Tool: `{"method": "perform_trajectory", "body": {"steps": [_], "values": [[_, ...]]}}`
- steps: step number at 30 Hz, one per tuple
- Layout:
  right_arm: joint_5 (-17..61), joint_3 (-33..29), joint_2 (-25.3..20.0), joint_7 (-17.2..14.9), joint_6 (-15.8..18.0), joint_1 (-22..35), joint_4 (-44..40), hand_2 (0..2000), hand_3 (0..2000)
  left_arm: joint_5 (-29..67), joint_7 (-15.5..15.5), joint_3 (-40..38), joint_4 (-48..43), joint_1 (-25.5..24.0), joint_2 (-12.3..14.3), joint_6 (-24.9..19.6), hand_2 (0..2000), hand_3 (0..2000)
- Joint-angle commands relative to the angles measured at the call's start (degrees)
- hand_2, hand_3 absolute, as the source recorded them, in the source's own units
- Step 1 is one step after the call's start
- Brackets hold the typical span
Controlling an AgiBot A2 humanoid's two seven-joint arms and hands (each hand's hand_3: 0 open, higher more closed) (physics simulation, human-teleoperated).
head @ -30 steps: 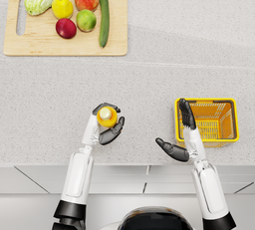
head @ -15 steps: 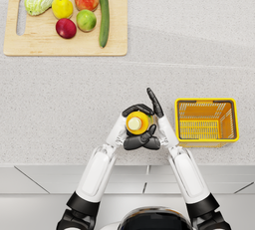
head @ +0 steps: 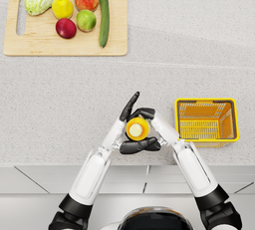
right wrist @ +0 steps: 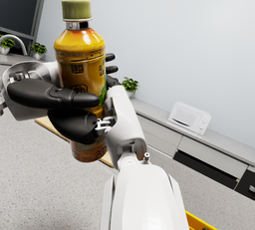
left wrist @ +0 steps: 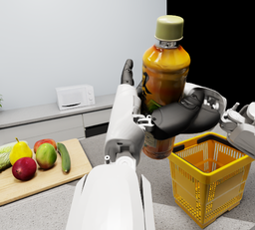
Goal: Pick up the lemon tea and place it into the yellow basket
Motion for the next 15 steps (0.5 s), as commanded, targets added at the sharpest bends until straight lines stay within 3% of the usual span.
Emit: {"method": "perform_trajectory", "body": {"steps": [1, 4, 7, 12, 13, 15], "values": [[0.0, -13.5, 0.4, 0.0, -0.2, -1.2, 2.7, 2000, 2000, 0.0, 0.1, -10.9, -5.9, -4.8, -2.5, 0.4, 0, 0], [-0.1, -25.7, 0.9, 0.0, -0.3, -6.1, 4.9, 2000, 2000, 0.0, 0.3, -19.6, -5.6, -5.4, -1.8, 2.1, 0, 0], [-0.2, -30.7, 0.6, 0.0, -0.6, -8.7, 5.3, 2000, 2000, 0.0, 0.3, -23.4, -3.9, -5.2, -1.5, 2.6, 0, 0], [-0.2, -35.6, 0.3, 0.0, -0.6, -11.0, 2.3, 2000, 2000, 0.0, 0.4, -23.2, -1.7, -5.6, -1.2, 2.9, 0, 0], [-0.2, -35.2, 0.3, -2.4, -0.5, -11.1, 1.3, 2000, 2000, 0.0, 0.4, -22.9, -1.3, -5.5, -1.1, 2.9, 0, 0], [-0.2, -33.9, 0.3, -10.9, -0.2, -9.7, -2.0, 2000, 2000, 0.0, 0.4, -23.0, -0.8, -5.1, -0.9, 3.0, 0, 0]]}}
